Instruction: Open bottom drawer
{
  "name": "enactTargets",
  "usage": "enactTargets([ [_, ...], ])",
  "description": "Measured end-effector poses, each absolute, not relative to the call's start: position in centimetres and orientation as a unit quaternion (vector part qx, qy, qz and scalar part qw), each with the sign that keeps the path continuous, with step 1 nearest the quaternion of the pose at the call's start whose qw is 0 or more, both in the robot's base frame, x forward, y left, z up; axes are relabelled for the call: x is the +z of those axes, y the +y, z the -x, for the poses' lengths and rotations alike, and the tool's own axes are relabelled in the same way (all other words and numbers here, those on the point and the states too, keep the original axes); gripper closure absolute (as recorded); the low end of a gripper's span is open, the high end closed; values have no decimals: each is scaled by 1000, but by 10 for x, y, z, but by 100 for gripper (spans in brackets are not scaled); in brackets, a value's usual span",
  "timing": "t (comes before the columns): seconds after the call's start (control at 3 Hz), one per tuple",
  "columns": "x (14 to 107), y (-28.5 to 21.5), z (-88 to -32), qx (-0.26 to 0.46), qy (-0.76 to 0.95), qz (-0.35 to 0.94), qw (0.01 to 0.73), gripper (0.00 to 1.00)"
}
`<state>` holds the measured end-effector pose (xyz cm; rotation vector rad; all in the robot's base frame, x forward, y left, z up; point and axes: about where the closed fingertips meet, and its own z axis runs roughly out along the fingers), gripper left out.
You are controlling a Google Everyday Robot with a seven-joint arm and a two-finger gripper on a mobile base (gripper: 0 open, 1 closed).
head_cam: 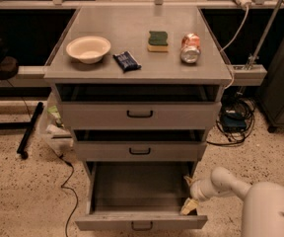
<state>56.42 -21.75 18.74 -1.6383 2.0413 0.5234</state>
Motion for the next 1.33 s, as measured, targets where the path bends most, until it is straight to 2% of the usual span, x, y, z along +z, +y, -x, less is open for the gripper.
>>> enactTargets([
  [1.33, 224, -224, -521, 175, 743, 591, 262, 0],
])
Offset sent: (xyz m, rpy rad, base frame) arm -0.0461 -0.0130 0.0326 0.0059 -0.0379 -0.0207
